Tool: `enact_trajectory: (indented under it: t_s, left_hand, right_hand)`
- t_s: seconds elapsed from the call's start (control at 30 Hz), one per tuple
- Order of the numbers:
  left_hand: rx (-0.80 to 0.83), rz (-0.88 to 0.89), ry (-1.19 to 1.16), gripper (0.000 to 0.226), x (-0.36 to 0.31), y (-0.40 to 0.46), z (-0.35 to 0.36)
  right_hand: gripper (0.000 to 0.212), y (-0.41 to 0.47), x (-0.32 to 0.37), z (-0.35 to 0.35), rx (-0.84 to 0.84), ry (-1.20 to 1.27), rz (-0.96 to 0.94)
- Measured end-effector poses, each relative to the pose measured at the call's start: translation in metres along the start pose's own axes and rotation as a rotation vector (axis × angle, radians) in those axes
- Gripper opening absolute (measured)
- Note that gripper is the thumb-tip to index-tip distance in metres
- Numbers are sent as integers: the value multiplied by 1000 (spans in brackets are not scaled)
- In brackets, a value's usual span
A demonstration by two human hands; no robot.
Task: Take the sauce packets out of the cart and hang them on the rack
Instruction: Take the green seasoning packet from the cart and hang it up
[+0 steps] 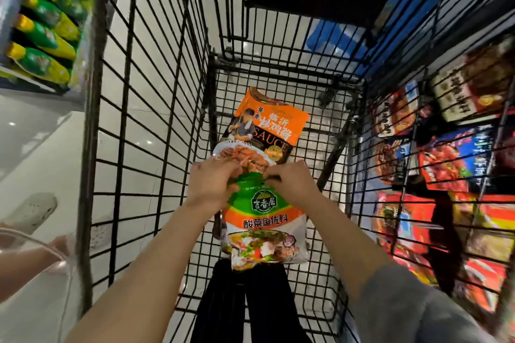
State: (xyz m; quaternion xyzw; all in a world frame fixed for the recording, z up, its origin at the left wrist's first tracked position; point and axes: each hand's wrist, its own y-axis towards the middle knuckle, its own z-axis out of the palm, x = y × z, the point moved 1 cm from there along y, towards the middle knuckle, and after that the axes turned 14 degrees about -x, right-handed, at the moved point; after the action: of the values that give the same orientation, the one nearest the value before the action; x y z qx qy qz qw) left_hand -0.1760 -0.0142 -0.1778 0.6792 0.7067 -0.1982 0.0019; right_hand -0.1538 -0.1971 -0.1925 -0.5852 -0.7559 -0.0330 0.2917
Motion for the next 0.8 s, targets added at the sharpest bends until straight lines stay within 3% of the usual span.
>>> enact_trajectory:
  t_s: [0.1,0.23,0.37,0.47,0.53,0.7,0.8]
  left_hand:
    - [45,87,-9,39,-11,-12,-8]
    - [12,145,-47,23,-22,-37,-25]
    - [-35,313,-143,25,-34,-80,-45]
    - [-36,407,-292,23,-42,-121,-65]
    - [-102,525,-318,22,-46,-140,-85]
    - [-304,693,-293,17,-78,-164,-174]
    - [-449,906,-380,26,-106,-174,-227]
  right_hand:
    - [19,-23,5,-11,-49,70,96]
    - [30,-59,18,-27,-74,87,148]
    - [24,-103,30,-53,-162,-86,4]
    - [30,-149,44,-75,-21,-125,95]
    - [31,-185,52,-85,-39,-113,122]
    - [24,-260,105,-146,-535,-85,195]
    - [35,-295,133,-199,-740,-166,140]
